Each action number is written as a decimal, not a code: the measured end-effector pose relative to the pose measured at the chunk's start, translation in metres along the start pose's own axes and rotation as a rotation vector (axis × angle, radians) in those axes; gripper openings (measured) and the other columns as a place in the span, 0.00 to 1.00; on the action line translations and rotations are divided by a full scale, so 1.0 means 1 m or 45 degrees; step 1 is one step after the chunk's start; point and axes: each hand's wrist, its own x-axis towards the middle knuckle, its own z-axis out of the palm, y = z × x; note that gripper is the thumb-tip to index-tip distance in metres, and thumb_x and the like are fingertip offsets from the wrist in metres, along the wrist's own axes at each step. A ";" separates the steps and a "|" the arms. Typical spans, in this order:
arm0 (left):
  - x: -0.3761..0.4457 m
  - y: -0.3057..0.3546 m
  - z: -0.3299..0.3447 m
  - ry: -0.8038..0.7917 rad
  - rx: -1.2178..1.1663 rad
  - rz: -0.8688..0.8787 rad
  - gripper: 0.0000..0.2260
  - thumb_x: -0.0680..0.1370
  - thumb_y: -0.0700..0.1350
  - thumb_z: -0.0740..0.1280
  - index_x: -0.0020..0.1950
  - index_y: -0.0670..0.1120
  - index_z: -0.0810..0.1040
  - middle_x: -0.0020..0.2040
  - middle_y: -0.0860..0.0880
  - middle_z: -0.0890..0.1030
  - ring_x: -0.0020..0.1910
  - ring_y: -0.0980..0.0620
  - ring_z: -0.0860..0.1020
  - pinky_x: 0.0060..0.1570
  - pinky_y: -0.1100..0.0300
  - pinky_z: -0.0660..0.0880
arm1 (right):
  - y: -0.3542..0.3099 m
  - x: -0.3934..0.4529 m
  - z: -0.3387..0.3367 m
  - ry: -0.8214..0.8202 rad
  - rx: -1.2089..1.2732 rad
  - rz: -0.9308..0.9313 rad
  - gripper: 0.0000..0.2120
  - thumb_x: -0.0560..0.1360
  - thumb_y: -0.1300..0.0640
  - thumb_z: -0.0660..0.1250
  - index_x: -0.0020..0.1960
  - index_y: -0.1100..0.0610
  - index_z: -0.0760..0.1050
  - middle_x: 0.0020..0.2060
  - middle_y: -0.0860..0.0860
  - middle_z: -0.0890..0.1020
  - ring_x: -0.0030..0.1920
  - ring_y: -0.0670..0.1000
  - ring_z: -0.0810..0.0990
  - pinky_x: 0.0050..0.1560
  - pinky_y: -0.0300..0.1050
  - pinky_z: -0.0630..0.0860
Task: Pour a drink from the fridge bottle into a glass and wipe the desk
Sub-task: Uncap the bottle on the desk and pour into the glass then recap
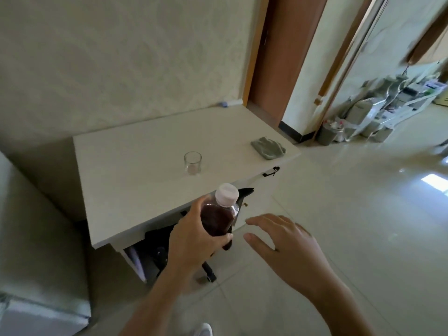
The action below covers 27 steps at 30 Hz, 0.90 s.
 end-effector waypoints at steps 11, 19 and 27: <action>0.136 -0.015 0.041 0.241 0.234 -0.284 0.39 0.58 0.61 0.77 0.65 0.57 0.64 0.56 0.57 0.79 0.53 0.51 0.79 0.49 0.56 0.76 | 0.068 0.210 -0.014 -0.027 0.061 -0.314 0.17 0.76 0.41 0.57 0.63 0.44 0.70 0.59 0.39 0.76 0.57 0.43 0.73 0.55 0.41 0.67; 0.205 -0.007 0.061 0.420 0.399 -0.501 0.38 0.61 0.60 0.75 0.67 0.58 0.62 0.51 0.58 0.80 0.48 0.55 0.80 0.45 0.64 0.73 | 0.062 0.347 -0.011 -0.181 0.099 -0.660 0.22 0.75 0.34 0.50 0.62 0.43 0.65 0.48 0.41 0.78 0.46 0.47 0.79 0.45 0.44 0.73; 0.239 -0.021 0.053 0.453 0.550 -0.675 0.37 0.61 0.63 0.73 0.67 0.56 0.64 0.49 0.58 0.81 0.43 0.57 0.80 0.40 0.68 0.69 | 0.022 0.412 0.021 -0.119 0.131 -0.640 0.14 0.74 0.40 0.57 0.44 0.50 0.66 0.29 0.46 0.76 0.30 0.50 0.75 0.33 0.42 0.66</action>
